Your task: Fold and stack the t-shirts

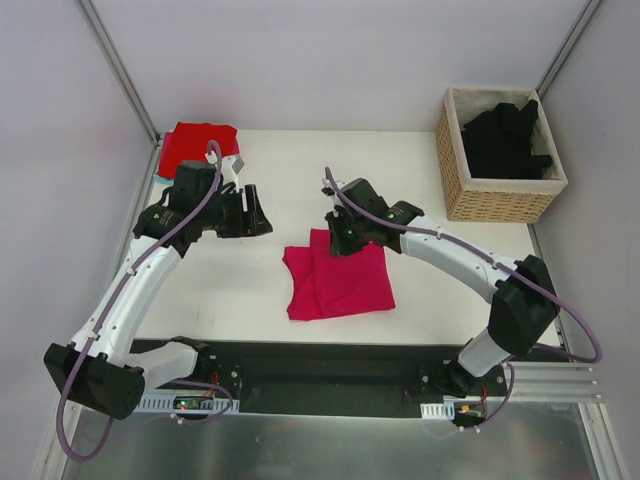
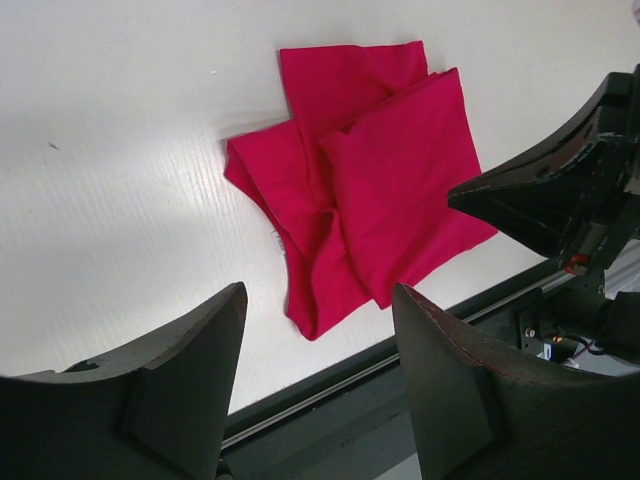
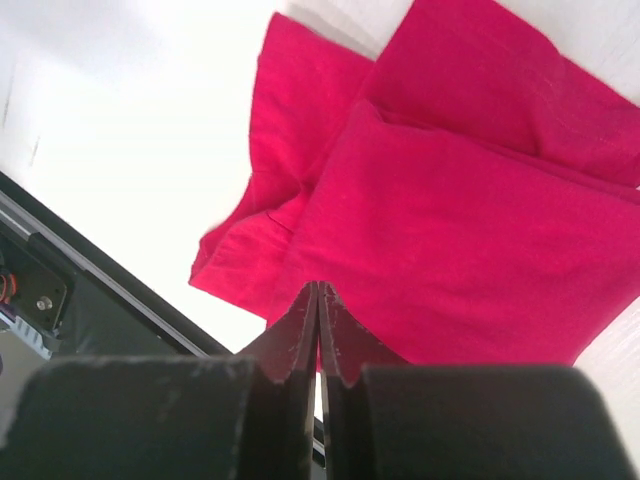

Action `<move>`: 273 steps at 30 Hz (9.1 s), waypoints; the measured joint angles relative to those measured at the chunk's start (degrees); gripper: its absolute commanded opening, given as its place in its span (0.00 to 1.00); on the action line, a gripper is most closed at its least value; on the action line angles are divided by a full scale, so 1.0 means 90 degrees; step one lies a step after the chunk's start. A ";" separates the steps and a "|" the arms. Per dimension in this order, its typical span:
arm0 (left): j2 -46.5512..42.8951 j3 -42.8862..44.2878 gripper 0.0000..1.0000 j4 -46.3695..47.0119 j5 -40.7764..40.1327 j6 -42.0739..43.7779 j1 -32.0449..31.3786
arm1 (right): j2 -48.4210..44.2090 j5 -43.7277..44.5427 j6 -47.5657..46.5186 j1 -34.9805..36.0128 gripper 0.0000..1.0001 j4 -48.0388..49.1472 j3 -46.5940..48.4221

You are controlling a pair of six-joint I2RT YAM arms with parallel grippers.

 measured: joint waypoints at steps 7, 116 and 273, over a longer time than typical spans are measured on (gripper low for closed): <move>0.0068 0.0019 0.60 -0.0029 0.0066 0.0180 0.0002 | 0.0080 0.0131 0.0029 0.0053 0.06 -0.0240 0.0316; 0.0136 0.1744 0.62 -0.1219 -0.0583 -0.0136 0.0376 | 0.1020 0.0753 0.0002 -0.0163 0.07 -0.0969 0.0636; 0.2514 -0.2397 0.00 0.3517 -0.0323 -0.0355 -0.0916 | 0.2142 -0.0036 0.0027 0.0464 0.44 -0.0464 0.0945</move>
